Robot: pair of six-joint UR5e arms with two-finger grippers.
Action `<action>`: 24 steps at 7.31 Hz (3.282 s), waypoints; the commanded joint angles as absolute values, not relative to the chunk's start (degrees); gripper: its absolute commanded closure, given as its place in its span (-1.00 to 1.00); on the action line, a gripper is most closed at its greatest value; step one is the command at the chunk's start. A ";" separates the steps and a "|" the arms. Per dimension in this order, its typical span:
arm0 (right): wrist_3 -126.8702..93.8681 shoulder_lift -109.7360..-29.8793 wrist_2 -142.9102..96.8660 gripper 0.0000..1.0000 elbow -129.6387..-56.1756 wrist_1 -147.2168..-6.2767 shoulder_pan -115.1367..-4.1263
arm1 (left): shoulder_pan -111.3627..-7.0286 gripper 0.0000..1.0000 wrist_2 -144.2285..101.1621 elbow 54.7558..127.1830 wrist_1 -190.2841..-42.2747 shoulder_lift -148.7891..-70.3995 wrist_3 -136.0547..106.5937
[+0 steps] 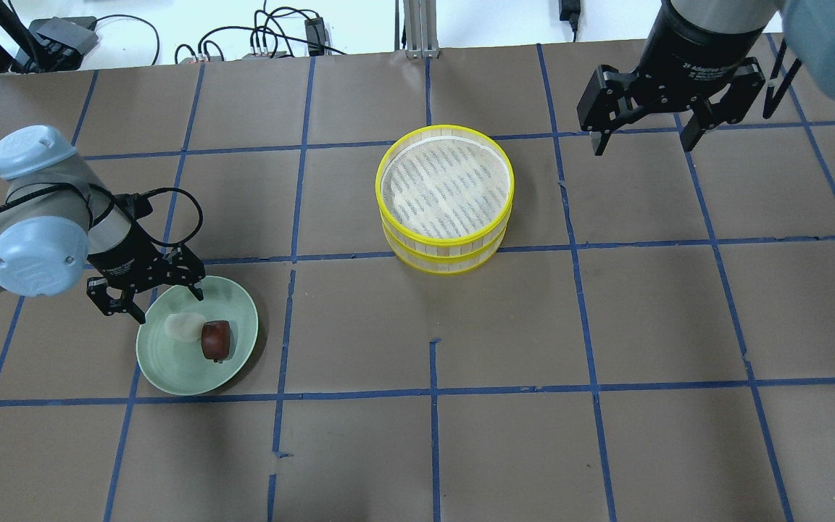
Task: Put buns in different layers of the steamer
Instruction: 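Grasp the white bun with left gripper while right grips top steamer rim, then lift the white bun with left gripper while right lifts top steamer layer aside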
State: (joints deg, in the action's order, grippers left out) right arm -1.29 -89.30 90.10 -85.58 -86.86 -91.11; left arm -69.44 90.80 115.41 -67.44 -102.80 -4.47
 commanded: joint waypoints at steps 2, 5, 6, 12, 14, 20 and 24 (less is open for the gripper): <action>-1.75 -88.95 90.61 -1.00 -84.73 -87.10 -91.41 | -69.43 -0.89 90.70 116.01 -67.06 -103.36 -8.16; -7.98 -79.49 89.74 -0.99 -82.88 -96.70 -96.65 | -69.43 -0.60 90.44 116.19 -67.23 -103.27 -8.70; -10.78 -75.02 90.17 -0.99 -83.14 -100.94 -99.55 | -69.43 -0.33 89.05 116.28 -67.67 -103.27 -8.70; -11.16 -63.02 92.46 -0.99 -90.09 -120.06 -101.16 | -69.43 1.00 89.47 115.23 -67.24 -102.49 -7.56; -11.77 -63.02 91.94 -0.54 -89.83 -120.15 -101.08 | -69.87 0.99 89.65 115.14 -66.88 -99.34 -7.47; -11.08 -64.77 92.72 1.00 -89.82 -120.32 -100.64 | -74.17 1.00 89.74 105.23 -73.10 -95.10 -7.82; -6.11 -72.66 91.85 1.00 -89.39 -110.79 -92.17 | -82.24 1.00 89.12 96.78 -78.66 -95.80 -16.94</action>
State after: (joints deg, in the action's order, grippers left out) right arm -9.84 -69.74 92.48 -89.74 -115.84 -97.57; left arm -79.12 89.30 98.70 -77.98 -95.66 -13.41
